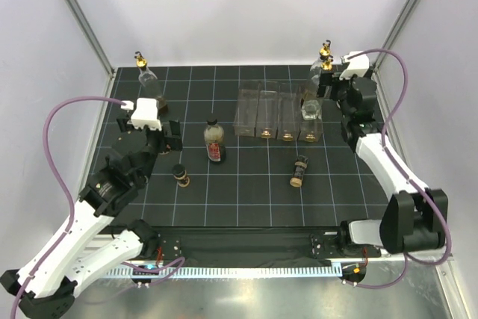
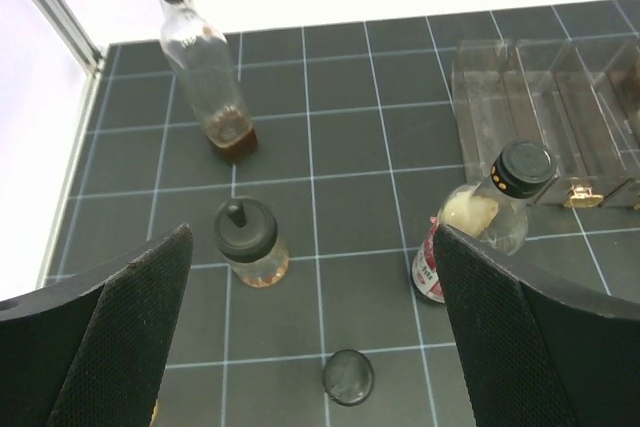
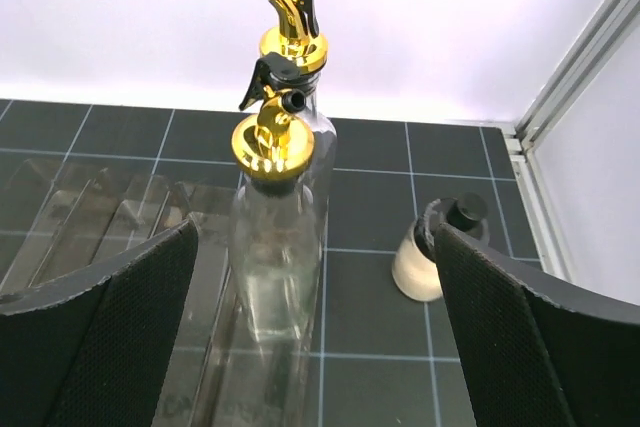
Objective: Organize the condiment bottles
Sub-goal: Place the bottle in the storage box, then pick up the bottle from the corner of the board.
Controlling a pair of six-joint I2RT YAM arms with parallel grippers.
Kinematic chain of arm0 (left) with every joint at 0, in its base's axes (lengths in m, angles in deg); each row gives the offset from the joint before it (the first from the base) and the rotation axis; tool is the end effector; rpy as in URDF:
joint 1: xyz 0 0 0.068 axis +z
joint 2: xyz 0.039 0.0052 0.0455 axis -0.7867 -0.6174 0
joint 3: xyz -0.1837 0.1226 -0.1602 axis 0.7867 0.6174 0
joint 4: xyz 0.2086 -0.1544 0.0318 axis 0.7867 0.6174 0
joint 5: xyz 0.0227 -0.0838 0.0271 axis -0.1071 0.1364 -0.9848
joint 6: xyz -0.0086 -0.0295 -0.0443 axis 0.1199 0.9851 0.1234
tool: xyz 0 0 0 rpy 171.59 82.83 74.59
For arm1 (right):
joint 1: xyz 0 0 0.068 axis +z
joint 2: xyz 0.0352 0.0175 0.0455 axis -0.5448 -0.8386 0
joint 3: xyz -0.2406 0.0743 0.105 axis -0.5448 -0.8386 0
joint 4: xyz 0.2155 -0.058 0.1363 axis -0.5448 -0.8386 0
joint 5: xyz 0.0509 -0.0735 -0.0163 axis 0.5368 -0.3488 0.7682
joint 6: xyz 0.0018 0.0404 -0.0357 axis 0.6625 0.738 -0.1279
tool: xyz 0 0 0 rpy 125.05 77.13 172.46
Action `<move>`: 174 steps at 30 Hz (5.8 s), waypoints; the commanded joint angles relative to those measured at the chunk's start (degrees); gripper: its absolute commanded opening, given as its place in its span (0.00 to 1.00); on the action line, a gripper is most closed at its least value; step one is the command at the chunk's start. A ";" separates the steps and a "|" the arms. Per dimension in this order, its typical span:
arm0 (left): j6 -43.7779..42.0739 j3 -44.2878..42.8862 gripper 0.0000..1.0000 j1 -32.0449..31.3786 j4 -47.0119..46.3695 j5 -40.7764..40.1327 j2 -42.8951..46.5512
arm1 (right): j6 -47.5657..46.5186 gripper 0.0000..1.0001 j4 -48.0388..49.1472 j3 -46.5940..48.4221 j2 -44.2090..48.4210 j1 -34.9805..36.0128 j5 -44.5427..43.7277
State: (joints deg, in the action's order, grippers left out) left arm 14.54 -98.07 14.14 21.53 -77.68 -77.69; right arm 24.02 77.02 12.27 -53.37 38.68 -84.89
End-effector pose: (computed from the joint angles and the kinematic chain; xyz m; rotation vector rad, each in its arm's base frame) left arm 0.1258 -0.0729 0.3813 0.0586 1.7329 -0.0576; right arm 0.3172 0.0274 0.3262 -0.0614 1.6377 -0.0776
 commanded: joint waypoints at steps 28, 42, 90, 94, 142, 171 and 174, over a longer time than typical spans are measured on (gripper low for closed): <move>15.01 -7.77 1.00 33.51 0.06 32.00 -18.28 | -23.41 1.00 -46.93 -1.57 27.16 -1.19 39.95; 13.08 -7.94 1.00 37.56 -3.90 34.29 -28.03 | -25.09 1.00 -47.55 -5.00 21.45 -1.19 59.94; 6.39 -38.60 0.85 37.47 -4.52 22.34 -56.94 | -25.61 1.00 -46.76 -7.90 23.55 -1.19 57.30; 5.61 -41.68 0.81 37.56 -4.25 21.90 -59.85 | -25.70 1.00 -46.76 -7.90 23.55 -1.19 57.22; 0.15 -39.94 0.00 37.47 -14.89 32.09 -53.27 | -26.23 1.00 -47.55 -8.34 24.08 -2.77 57.74; 7.01 -39.50 0.00 30.71 -8.82 48.00 -45.18 | -48.89 1.00 -59.33 7.13 11.69 4.78 64.51; 7.45 -40.02 0.00 29.39 -8.03 48.35 -44.83 | -50.48 1.00 -59.24 9.94 8.88 7.68 62.67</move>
State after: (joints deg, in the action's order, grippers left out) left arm 20.34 -135.45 44.30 16.77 -31.30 -126.25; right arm -21.88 18.10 18.50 -42.75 44.17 -21.92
